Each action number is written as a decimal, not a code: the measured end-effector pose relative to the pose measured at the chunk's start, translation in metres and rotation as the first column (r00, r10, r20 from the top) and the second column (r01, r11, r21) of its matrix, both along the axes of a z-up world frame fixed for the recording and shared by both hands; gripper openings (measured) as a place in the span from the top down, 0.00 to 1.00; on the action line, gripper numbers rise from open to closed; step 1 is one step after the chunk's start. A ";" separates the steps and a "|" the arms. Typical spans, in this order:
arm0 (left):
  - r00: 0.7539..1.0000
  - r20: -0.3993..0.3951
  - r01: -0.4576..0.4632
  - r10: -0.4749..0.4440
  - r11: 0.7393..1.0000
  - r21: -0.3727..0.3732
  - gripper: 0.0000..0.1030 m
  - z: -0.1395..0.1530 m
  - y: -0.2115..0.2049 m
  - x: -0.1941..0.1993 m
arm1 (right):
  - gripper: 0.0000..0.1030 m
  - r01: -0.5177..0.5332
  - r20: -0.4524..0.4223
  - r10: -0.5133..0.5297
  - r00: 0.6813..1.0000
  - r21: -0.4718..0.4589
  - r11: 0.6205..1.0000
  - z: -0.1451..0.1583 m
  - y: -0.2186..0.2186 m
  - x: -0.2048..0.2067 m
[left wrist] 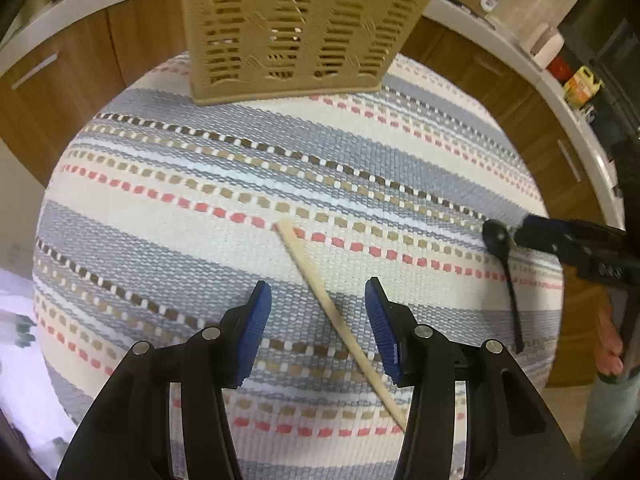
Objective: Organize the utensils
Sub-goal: 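Lower both grippers toward the last chopstick and the black spoon, then close the right gripper on the black spoon while the left gripper grasps the last chopstick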
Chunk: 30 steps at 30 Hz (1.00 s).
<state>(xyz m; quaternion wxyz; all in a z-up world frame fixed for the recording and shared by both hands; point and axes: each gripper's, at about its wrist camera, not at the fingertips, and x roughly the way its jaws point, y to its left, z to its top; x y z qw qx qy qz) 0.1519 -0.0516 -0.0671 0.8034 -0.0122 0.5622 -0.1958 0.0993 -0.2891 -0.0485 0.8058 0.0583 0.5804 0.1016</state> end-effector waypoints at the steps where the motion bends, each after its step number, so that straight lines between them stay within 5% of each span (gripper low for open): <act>1: 1.000 0.003 -0.001 0.001 1.000 0.011 0.55 -0.002 -0.003 0.000 | 0.54 -0.008 -0.008 0.008 1.000 0.003 1.000 -0.001 0.003 -0.002; 10: 0.998 0.056 0.031 -0.040 0.987 0.158 0.57 -0.014 -0.031 -0.006 | 0.60 -0.046 0.021 0.049 0.999 -0.147 0.988 -0.016 0.035 -0.013; 13: 0.997 0.066 0.038 -0.051 0.983 0.180 0.57 -0.014 -0.037 -0.005 | 0.71 -0.058 0.049 0.071 0.996 -0.228 0.972 -0.016 0.049 -0.012; 18: 0.995 0.080 0.043 -0.061 0.975 0.219 0.57 -0.017 -0.047 -0.006 | 0.91 -0.025 0.068 0.036 0.997 -0.164 0.986 -0.017 0.048 -0.002; 30: 0.994 0.088 0.035 -0.056 0.973 0.227 0.67 -0.011 -0.057 -0.006 | 0.93 0.013 0.113 -0.004 0.994 -0.080 0.997 -0.012 0.021 0.018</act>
